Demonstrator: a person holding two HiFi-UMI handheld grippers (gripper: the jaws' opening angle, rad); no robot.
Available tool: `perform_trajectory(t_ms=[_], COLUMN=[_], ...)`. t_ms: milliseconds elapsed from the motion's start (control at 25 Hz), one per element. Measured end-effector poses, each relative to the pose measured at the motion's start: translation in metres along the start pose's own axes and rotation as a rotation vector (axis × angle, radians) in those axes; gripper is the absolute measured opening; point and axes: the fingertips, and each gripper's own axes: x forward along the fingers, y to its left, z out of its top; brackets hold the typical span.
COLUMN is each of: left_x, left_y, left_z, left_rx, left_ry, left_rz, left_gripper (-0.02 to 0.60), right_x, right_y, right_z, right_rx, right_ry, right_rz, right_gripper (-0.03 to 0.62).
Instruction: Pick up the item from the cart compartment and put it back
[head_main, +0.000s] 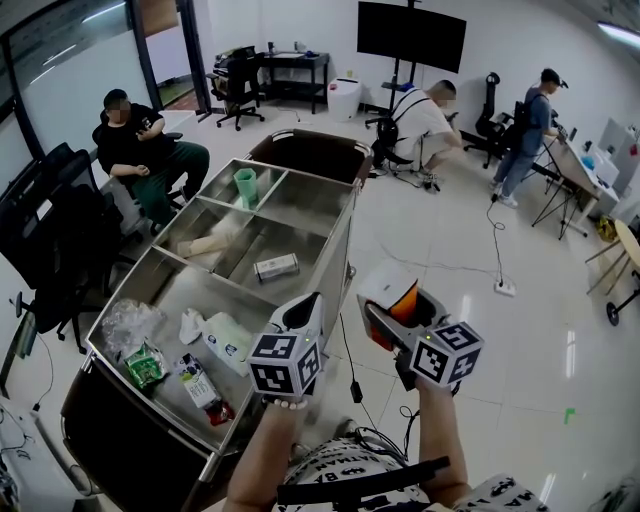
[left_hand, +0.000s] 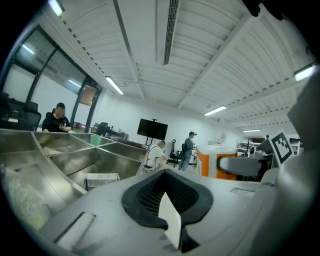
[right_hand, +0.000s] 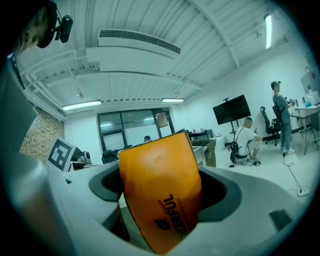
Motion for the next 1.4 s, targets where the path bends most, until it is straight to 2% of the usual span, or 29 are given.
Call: perform_trajectory(t_ms=[760, 1040, 1400], left_x=[-0.002, 0.004, 0.021], left_y=[0.002, 0.012, 0.044], left_z=[-0.004, 0.028, 0.079], left_rx=[-0.001, 0.049, 0.059], left_ry=[0.021, -0.013, -0.070], left_rz=[0.010, 0.056, 0.146], left_gripper=[0.000, 0.000, 0.002], right_x=[0.015, 0.050, 0.128], right_y=[-0.012, -0.026, -0.033], right_z=[-0.018, 0.034, 0.135], right_rx=[0.025, -0.002, -0.180], right_ry=[0.054, 0.012, 0.022], right_rz=[0.021, 0.088, 0.142], right_gripper=[0.428, 0.428, 0.428])
